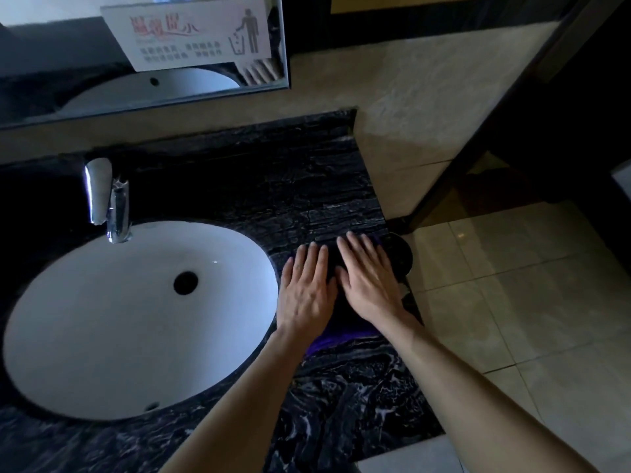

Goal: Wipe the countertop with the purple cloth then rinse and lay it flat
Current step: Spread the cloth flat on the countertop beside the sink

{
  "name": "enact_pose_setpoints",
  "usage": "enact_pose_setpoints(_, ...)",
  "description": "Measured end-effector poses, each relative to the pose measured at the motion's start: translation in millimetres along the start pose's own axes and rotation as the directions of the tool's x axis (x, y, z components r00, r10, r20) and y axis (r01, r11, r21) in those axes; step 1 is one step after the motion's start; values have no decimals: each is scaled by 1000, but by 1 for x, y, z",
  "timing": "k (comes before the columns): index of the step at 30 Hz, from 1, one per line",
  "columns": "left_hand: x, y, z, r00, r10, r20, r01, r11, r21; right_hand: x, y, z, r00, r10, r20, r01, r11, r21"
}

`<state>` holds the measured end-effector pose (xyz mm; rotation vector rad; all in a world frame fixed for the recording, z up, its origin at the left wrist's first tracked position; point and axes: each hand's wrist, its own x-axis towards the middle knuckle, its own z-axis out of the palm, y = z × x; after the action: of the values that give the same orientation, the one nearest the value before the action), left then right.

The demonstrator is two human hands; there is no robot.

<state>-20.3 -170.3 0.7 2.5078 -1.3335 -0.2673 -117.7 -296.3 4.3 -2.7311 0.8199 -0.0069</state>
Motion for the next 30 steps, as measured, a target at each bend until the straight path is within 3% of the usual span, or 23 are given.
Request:
enact_pose_setpoints(2, -3, -15, 7, 1000, 3, 17, -5, 996, 90, -4, 15, 6, 999, 8, 39, -4, 995, -98)
enact_pose_setpoints(8, -3, -7, 10, 997, -80, -4, 80, 992, 97, -4, 12, 6, 999, 45, 16, -43, 988, -146)
enact_pose_setpoints(13, -16, 13, 14, 993, -121, -7, 120, 991, -60, -27, 5, 14, 998, -40, 41, 46, 988, -149)
enact_pose_setpoints(21, -19, 7, 23, 990, -137, 18, 135, 989, 56, -26, 7, 18, 998, -32, 46, 39, 987, -158)
enact_pose_setpoints(30, 49, -24, 11, 981, -190, -28, 192, 979, 75, 52, 3, 13, 998, -48, 26, 51, 988, -143)
